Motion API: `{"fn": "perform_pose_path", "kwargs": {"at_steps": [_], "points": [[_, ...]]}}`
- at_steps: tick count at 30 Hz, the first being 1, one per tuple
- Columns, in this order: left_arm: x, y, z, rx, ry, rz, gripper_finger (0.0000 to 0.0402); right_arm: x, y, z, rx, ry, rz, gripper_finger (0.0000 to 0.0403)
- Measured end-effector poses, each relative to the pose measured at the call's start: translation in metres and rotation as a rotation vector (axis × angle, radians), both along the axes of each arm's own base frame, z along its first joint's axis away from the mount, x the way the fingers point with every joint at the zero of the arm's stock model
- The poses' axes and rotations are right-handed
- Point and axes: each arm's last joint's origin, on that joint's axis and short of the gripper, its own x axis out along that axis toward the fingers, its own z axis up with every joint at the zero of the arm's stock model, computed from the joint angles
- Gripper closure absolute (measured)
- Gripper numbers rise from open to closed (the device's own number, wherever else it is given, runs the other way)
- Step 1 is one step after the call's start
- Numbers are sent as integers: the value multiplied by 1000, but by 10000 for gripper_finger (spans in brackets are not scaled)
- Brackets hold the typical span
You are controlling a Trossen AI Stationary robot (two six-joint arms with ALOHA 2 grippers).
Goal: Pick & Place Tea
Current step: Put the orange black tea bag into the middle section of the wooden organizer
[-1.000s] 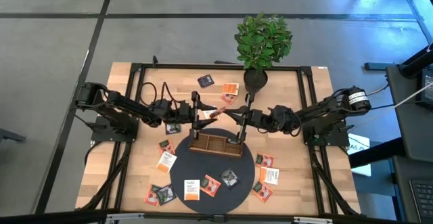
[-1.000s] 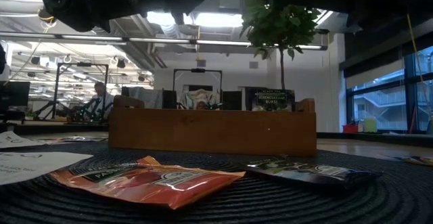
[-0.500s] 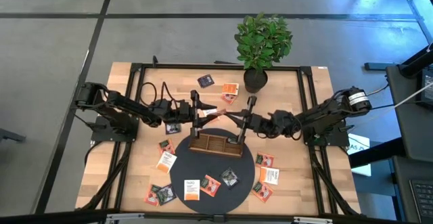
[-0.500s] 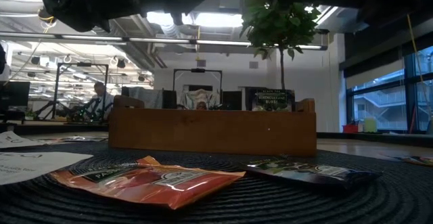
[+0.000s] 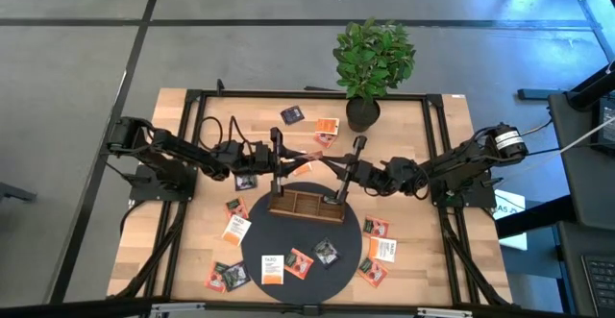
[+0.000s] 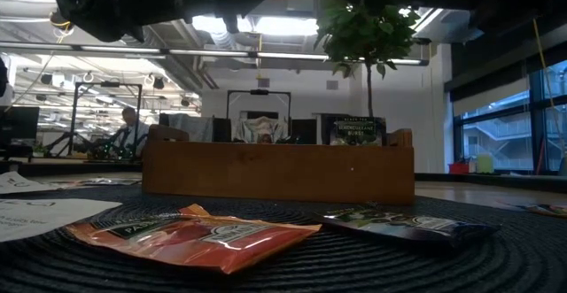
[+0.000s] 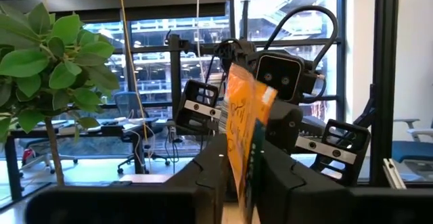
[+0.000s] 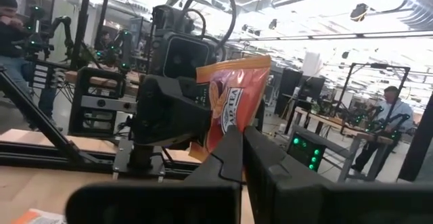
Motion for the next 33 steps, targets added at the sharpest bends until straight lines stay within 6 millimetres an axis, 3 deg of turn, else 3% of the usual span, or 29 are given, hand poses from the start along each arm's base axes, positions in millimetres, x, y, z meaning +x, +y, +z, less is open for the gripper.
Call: {"fn": "perform_pose_path", "kwargs": {"at_steps": [4,8,12,16,23,28,33], "points": [[0,0,0,8,1,3,373,1,0,-2,-38,29,6,371],[0,0,0,8,2,3,391,-1,3,-2,-88,72,-3,316],[1,-1,-2,11,19,-27,397,-9,2,7,-40,80,-154,259],[2,-2,-6,1,62,-56,399,-17,6,12,-31,140,-235,229],[3,5,-10,-41,107,-157,399,-25,25,1,-2,301,-4,236],[2,6,-11,-57,118,-324,399,-24,30,0,34,305,176,245],[2,3,-11,-6,120,-352,399,-24,34,0,26,301,299,244]]}}
